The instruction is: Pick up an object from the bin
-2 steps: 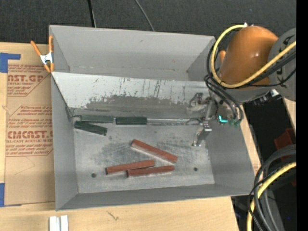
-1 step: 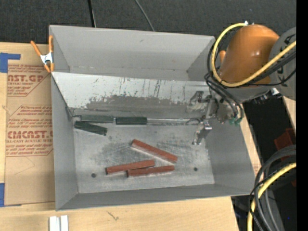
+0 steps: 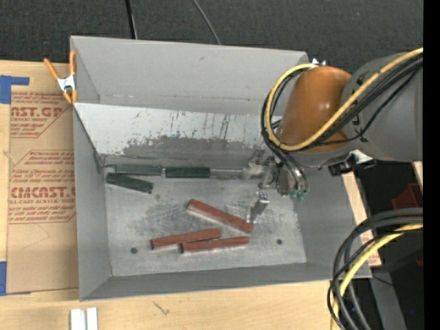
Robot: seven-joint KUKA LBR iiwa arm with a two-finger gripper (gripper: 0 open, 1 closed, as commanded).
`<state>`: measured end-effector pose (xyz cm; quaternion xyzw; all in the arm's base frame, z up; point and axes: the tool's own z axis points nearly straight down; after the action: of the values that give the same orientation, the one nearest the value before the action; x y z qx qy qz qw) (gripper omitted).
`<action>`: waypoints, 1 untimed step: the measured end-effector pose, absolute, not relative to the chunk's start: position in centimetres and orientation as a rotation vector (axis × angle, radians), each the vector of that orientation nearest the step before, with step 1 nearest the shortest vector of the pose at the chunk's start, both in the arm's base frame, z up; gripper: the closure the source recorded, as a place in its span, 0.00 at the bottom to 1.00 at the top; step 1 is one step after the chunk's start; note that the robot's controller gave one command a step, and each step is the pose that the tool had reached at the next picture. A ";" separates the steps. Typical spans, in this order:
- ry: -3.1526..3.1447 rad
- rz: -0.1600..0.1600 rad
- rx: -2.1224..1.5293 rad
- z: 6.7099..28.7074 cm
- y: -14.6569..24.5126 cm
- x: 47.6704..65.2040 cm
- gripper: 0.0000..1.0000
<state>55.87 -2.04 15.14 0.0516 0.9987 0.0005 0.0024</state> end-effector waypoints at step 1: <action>3.135 0.000 -0.224 14.7 0.3 53.7 0.00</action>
Offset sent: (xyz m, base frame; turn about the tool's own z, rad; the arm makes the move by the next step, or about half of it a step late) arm -0.0236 0.0707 -0.0375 0.0086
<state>53.65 0.30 14.73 -0.0713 0.9975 0.0000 -0.0007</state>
